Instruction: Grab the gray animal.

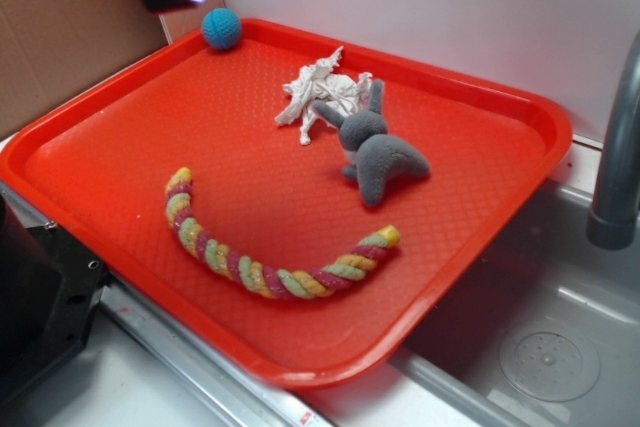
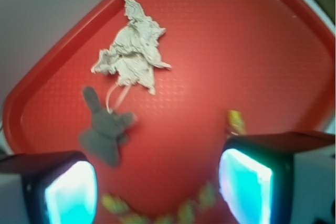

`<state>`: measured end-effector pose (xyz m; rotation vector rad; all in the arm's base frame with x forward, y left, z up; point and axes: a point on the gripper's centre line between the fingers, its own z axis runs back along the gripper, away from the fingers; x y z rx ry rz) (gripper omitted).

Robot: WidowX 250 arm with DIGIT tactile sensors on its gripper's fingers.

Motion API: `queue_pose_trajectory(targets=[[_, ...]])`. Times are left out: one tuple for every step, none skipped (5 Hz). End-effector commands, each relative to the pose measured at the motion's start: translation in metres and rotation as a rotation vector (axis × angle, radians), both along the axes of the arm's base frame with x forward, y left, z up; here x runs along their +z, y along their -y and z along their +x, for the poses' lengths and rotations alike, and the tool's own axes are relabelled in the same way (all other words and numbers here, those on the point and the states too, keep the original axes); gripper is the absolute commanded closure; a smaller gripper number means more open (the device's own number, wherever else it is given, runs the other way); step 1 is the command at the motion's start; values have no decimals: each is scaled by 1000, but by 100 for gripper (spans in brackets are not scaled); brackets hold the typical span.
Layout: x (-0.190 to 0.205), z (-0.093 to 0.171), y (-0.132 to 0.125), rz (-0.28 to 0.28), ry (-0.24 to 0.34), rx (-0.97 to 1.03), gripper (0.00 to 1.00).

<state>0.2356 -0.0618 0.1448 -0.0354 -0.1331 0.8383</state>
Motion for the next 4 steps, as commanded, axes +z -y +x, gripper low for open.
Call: queue_pose_trajectory(targets=[[-51, 27, 15, 51, 55, 61, 0], [-78, 29, 18, 66, 26, 66, 0], [-102, 31, 19, 81, 41, 102, 0], [-115, 34, 26, 135, 71, 95, 0]])
